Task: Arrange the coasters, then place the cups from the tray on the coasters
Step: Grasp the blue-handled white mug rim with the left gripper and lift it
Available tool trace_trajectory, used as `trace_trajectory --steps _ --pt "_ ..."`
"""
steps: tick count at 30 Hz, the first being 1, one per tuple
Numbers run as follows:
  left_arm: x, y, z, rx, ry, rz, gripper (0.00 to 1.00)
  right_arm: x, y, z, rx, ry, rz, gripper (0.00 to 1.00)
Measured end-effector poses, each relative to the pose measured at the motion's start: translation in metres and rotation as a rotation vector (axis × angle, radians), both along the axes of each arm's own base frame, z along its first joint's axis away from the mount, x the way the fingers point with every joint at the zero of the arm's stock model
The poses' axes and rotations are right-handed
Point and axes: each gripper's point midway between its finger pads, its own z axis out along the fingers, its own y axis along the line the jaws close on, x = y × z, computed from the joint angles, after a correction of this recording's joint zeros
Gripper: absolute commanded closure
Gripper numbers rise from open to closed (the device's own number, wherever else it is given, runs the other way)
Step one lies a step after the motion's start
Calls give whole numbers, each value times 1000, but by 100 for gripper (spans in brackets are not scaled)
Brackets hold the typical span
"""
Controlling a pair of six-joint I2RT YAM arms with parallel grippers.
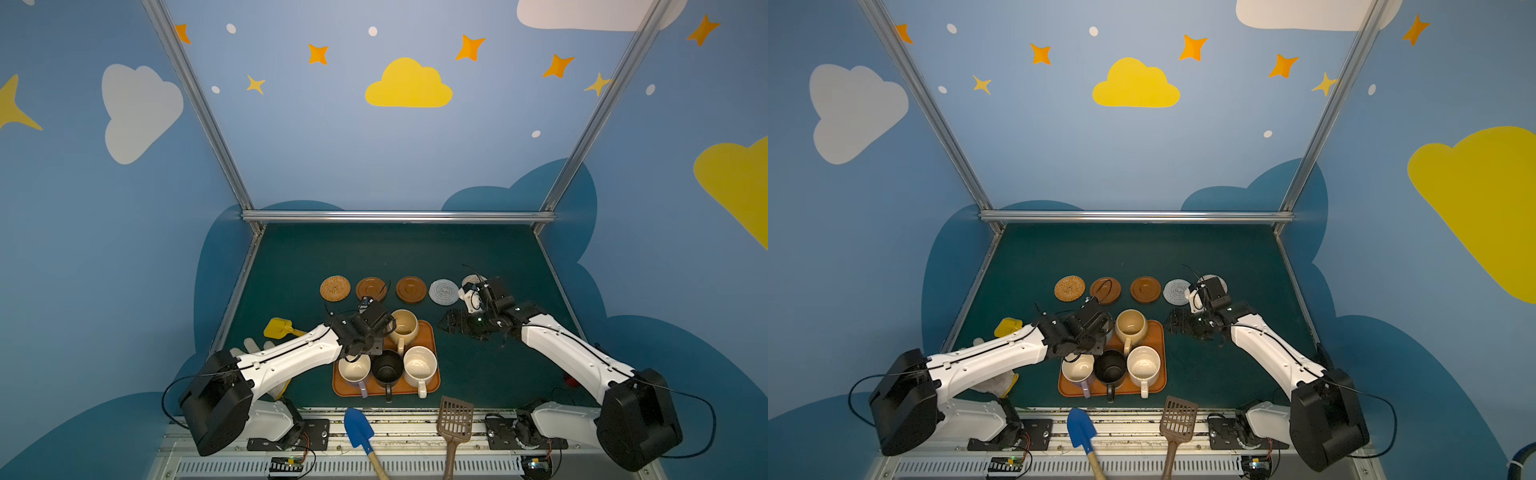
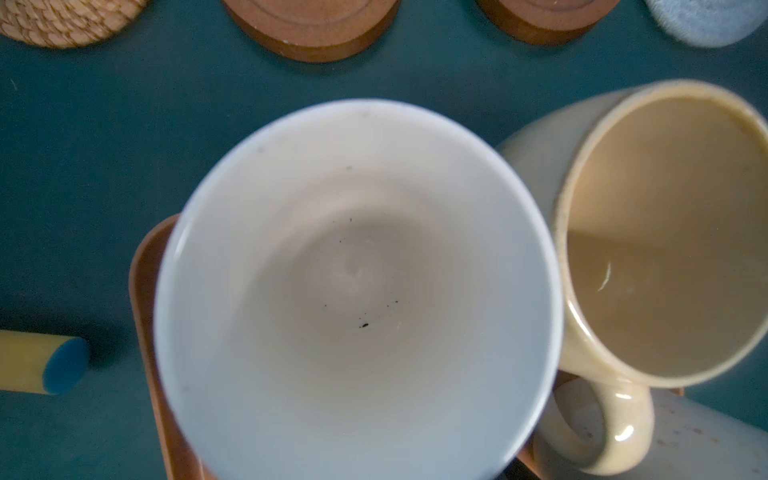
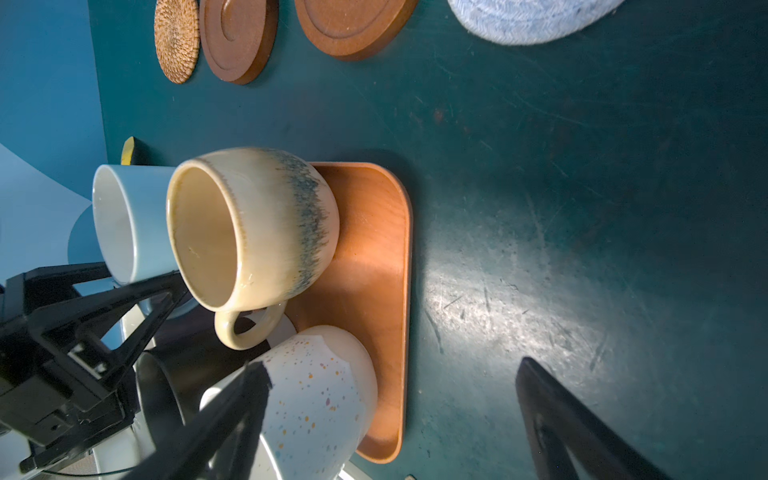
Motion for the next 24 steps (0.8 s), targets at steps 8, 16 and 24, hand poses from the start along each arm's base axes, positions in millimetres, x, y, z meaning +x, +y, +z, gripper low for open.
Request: trace_trajectory --steps 8,16,24 --pt "-2 4 4 3 -5 1 68 0 0 0 1 -1 0 7" --pt "-3 5 8 11 -5 -4 77 0 0 -1 0 2 0 7" --pt "-2 9 9 31 -8 -1 94 1 1 -3 -4 11 0 7"
